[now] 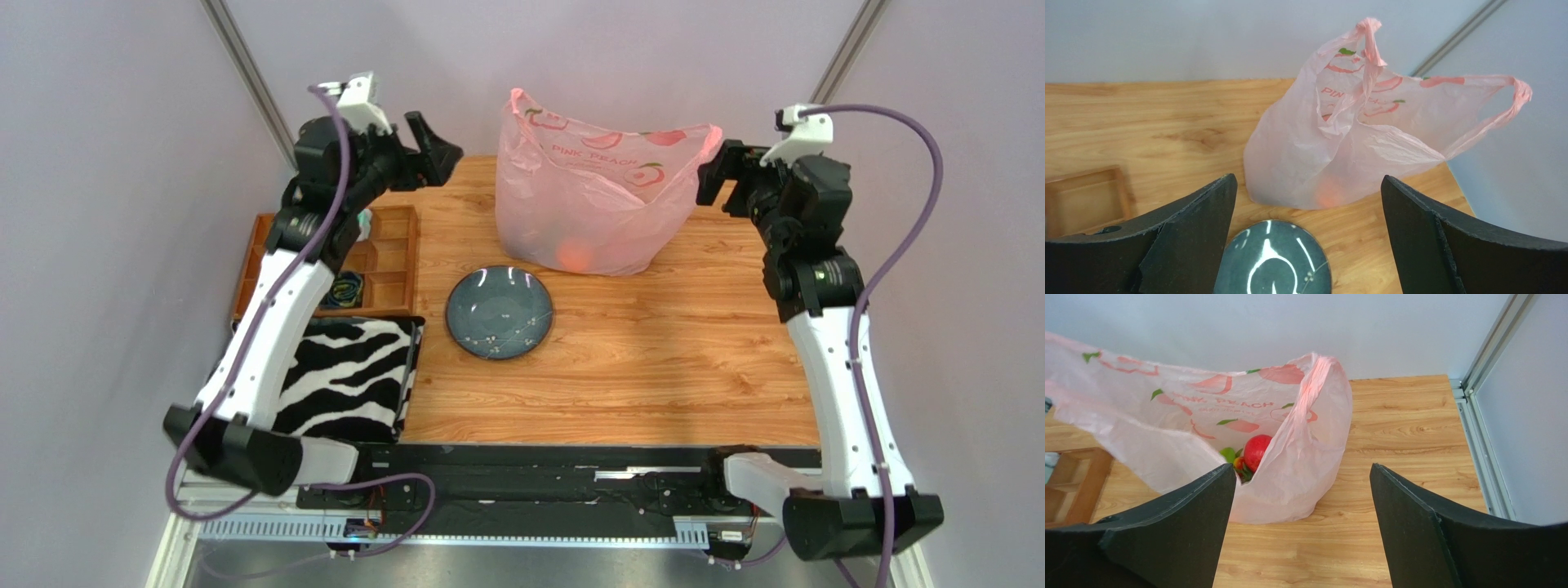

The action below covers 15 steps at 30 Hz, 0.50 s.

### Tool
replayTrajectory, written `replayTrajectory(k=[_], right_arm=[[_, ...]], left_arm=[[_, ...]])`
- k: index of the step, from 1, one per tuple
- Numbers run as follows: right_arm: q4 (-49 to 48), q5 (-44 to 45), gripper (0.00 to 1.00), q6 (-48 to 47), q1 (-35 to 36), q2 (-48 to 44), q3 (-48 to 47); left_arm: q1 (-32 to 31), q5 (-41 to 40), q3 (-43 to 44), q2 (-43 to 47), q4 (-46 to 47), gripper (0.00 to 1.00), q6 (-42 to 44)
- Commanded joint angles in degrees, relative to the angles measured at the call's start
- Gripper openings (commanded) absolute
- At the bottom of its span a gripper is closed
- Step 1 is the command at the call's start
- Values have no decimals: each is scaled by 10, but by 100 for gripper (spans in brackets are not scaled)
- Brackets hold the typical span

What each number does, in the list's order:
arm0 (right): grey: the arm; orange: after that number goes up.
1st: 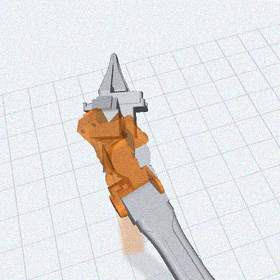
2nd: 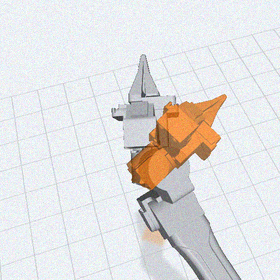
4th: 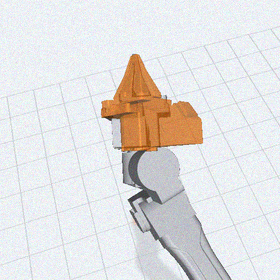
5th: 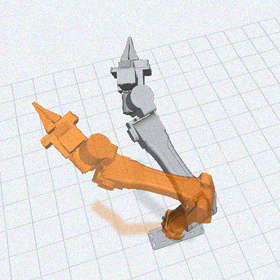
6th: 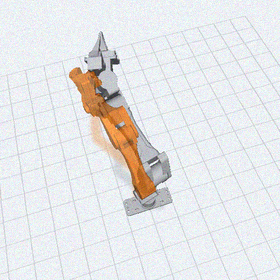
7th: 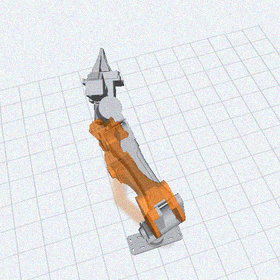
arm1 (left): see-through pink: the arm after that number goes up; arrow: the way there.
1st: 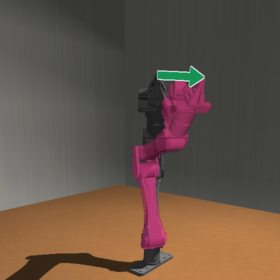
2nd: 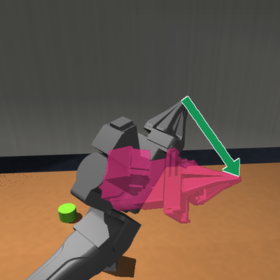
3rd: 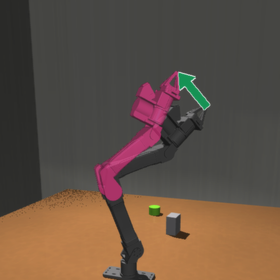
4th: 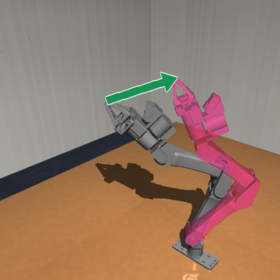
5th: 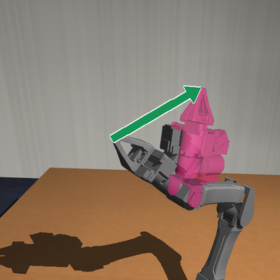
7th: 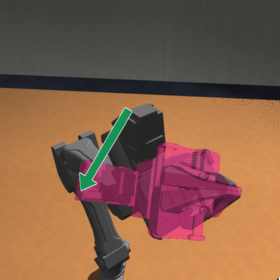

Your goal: Place the fruits into the plastic bag

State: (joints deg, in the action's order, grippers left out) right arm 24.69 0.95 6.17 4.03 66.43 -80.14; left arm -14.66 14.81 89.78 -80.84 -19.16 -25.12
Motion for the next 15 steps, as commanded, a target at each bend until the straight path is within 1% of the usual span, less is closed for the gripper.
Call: replayTrajectory(k=[1, 3, 5, 9, 12, 13, 15], right_arm=[[-82, -31, 85, 25, -2, -74, 94], [-89, -32, 85, 32, -3, -108, 127], [-96, -34, 84, 37, -2, -132, 174], [-113, -21, 84, 45, -1, -195, 257], [-113, -10, 83, 53, -1, -235, 305], [-111, 9, 83, 57, -2, -249, 315], [-108, 13, 83, 59, -1, -260, 332]], left_arm=[[0, -121, -97, 125, 25, 96, 24], [0, -144, -145, 178, 9, 96, 36], [0, -147, -176, 211, -9, 96, 39], [0, -181, -265, 305, -20, 97, 26], [0, -206, -289, 344, -47, 97, 10], [0, -209, -290, 350, -54, 97, 10], [0, -216, -296, 364, -75, 98, 3]])
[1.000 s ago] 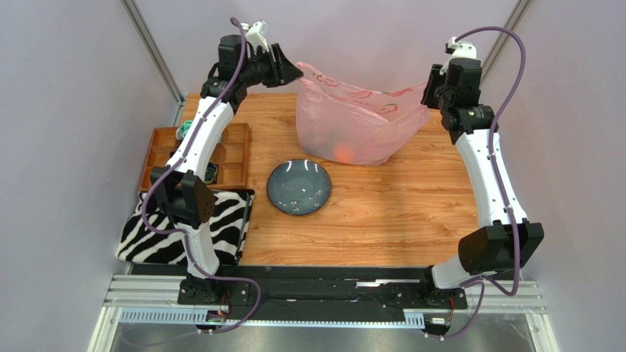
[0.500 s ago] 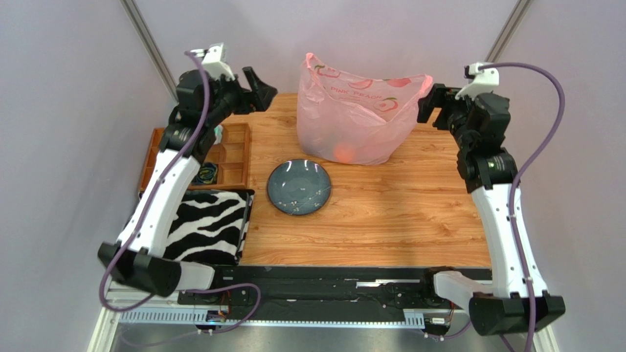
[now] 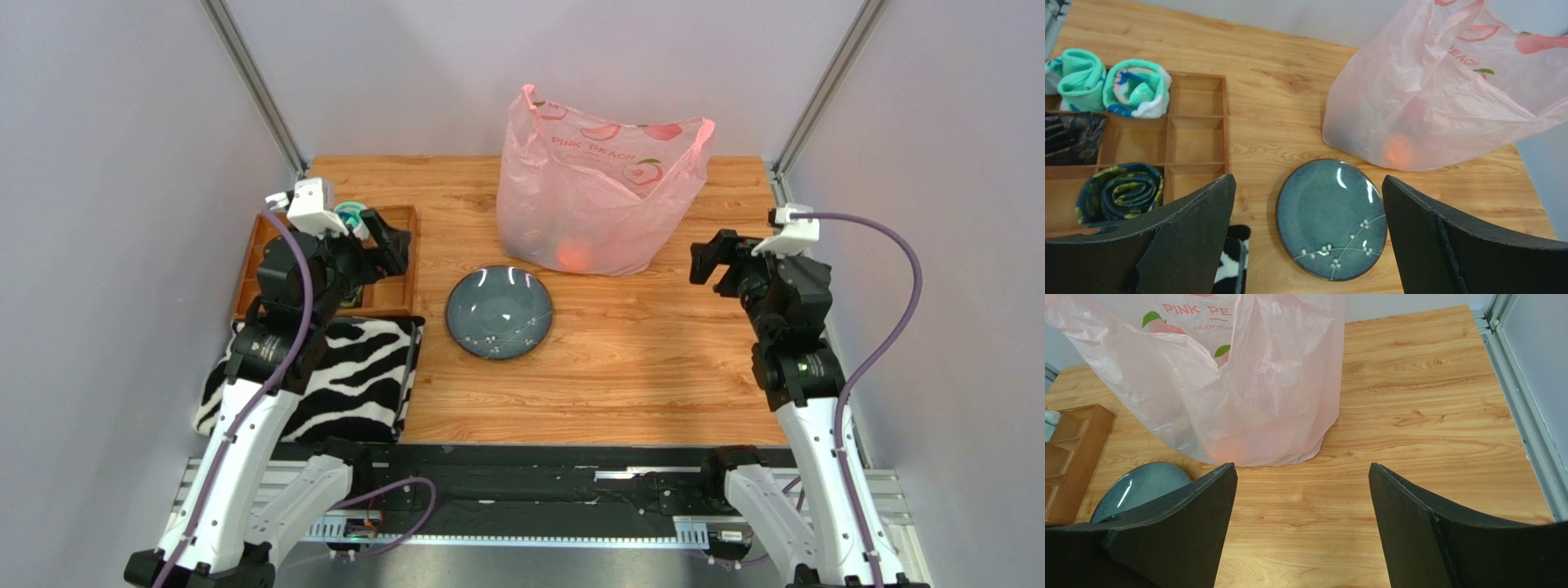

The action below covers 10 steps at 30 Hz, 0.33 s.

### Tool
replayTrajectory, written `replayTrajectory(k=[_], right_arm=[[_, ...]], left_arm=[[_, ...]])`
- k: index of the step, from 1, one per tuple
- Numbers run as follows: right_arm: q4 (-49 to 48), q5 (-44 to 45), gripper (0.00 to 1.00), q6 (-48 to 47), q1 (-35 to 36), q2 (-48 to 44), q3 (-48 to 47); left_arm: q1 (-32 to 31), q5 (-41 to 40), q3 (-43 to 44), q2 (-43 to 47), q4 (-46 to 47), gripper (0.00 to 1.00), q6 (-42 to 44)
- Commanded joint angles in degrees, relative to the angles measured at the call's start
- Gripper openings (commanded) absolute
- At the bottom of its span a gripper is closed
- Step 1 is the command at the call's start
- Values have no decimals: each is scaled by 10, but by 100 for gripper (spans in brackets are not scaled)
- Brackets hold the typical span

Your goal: Place the fruits into the plastic bag

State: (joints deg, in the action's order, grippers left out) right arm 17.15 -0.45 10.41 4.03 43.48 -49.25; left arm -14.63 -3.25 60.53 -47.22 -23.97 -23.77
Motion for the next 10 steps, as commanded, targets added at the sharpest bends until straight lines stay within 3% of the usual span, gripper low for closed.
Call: replayTrajectory(k=[1, 10], right_arm=[[-29, 28, 83, 16, -1, -33, 26], [-27, 33, 83, 20, -1, -38, 30]], left_arm=[[0, -38, -4, 32, -33, 98, -11], [0, -33, -7, 52, -49, 98, -4]])
